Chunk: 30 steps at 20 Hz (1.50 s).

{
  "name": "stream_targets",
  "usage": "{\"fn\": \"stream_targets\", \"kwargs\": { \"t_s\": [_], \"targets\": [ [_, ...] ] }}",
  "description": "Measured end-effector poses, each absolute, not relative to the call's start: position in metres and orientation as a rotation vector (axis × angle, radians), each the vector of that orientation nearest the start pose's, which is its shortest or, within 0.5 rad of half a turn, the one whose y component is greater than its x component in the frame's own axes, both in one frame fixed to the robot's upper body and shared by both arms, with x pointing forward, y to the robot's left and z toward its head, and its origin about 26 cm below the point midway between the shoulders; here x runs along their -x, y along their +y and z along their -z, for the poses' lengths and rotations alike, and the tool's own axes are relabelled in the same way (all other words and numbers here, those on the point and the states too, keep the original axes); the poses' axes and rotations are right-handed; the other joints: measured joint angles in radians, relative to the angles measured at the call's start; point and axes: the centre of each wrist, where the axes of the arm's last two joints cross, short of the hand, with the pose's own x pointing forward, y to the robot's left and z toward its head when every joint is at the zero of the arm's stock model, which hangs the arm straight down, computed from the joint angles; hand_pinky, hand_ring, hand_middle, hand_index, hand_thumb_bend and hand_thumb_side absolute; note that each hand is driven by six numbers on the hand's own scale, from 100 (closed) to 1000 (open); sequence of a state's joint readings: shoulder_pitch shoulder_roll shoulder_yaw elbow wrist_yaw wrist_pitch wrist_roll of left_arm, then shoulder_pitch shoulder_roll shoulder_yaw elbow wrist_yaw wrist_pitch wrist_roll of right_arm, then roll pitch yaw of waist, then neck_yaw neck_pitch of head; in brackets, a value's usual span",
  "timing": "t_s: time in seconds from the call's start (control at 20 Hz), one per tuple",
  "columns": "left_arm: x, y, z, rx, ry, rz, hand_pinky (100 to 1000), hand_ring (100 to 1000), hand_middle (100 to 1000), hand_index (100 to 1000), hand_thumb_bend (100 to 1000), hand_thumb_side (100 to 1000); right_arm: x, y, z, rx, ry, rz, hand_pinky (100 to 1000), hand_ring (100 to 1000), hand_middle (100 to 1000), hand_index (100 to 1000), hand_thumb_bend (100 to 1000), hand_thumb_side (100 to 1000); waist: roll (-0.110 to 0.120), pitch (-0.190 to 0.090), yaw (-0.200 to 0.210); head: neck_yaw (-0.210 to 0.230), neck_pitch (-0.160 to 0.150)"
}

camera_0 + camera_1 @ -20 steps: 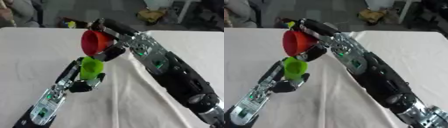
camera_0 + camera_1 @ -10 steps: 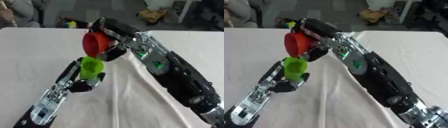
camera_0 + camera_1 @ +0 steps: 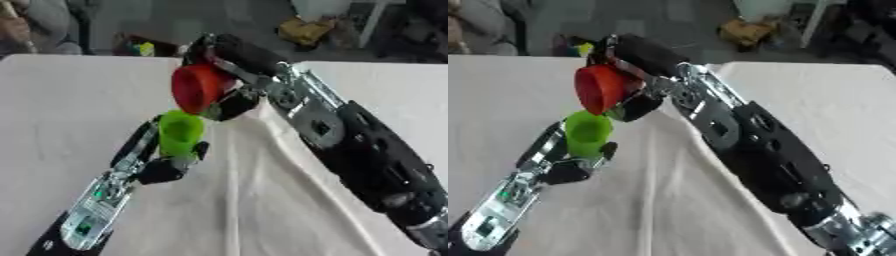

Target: Pour the contents of one cup into another cup.

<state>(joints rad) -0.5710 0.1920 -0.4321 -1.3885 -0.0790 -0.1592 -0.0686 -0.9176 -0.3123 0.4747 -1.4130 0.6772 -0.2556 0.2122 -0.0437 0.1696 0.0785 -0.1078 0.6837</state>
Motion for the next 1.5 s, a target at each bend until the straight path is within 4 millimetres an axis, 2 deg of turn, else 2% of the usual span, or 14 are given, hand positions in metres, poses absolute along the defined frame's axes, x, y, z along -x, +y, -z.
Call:
{"fn": "stream_targets", "kwargs": {
  "t_s": [0.55,0.7,1.5],
  "targets": [
    [-0.3762,0.1293,-0.0970,0.175,-1.976,0.846,100,348,299,647,100,271,-0.4039,-0.1132,-0.2293,-0.758,2.531,2.100,480,396,339,454,100,100,0.001,-0.001,0.000,0.006,0.011],
    [-0.3761,0.1293,-0.0969,0.175,-1.976,0.845,100,348,299,647,100,272,-0.4039,-0.1132,-0.2293,-0.772,2.503,2.105,482,362,348,460,100,100,0.001,-0.002,0.000,0.009,0.020],
    [-0.3761,0.1293,-0.0969,0.174,-1.976,0.848,100,351,301,648,100,277,-0.4022,-0.1074,-0.2356,-0.893,2.279,2.110,495,405,381,481,100,117,-0.002,-0.002,0.000,0.010,0.036]
  ]
}}
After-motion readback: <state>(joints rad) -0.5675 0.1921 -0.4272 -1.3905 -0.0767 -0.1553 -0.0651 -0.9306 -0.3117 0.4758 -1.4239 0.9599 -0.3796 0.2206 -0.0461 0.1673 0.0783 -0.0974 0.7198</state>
